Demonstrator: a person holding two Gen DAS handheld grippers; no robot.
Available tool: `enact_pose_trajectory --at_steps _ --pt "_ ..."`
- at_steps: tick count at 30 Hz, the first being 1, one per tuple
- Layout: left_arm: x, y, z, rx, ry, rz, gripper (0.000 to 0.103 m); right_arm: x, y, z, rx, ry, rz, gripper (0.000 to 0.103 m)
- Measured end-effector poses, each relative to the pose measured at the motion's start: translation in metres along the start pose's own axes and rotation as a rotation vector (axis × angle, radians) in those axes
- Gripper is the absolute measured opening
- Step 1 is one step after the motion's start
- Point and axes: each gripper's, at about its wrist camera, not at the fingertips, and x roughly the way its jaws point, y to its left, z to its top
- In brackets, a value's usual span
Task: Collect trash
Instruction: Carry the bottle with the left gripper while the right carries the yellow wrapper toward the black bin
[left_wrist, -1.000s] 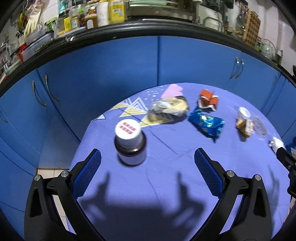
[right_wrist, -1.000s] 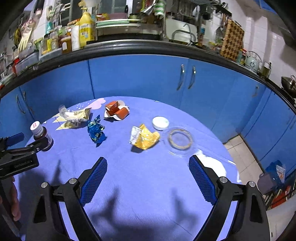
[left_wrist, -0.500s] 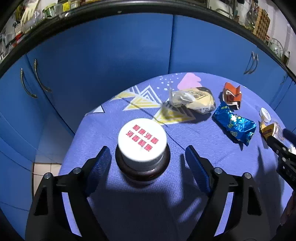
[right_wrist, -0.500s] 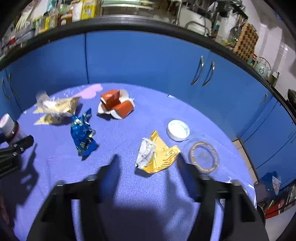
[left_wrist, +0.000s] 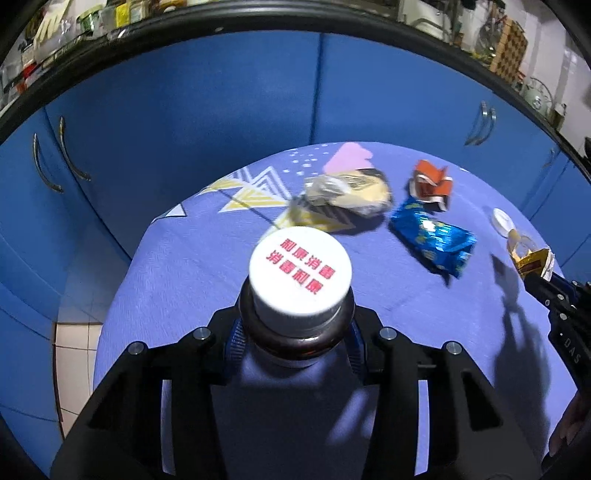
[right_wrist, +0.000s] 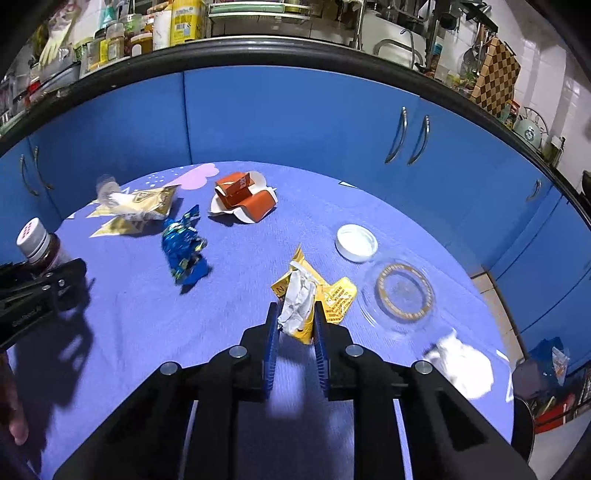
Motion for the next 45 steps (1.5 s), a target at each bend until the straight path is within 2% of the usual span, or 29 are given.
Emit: enact_pose_trajectory --at_steps 8,17,24,34,45 --pt "-0.037 -0.038 -0.01 0.076 -0.033 -0.051 0.046 -0.043 -0.009 -0.022 -0.027 -0.026 -0.047 0.018" --pt "-0.075 -0.096 -0.02 0.181 -0.068 -0.104 0.046 -0.094 -0.042 -0.047 0.01 -0.064 -0.089 0.018" --pt "-0.1 -0.139 -0.028 0.262 -0.099 -0.117 0.046 -0.126 -0.067 -0.061 0.055 -0.117 -0.103 0.018" --pt "-0.115 -0.213 -0.037 0.392 -0.13 -0.154 0.047 -0.156 -0.122 -0.086 0.148 -0.161 -0.165 0.018" --pt "-0.114 -0.292 -0.047 0.497 -0.115 -0.221 0.047 -0.171 -0.189 -0.116 0.269 -0.168 -0.24 0.018"
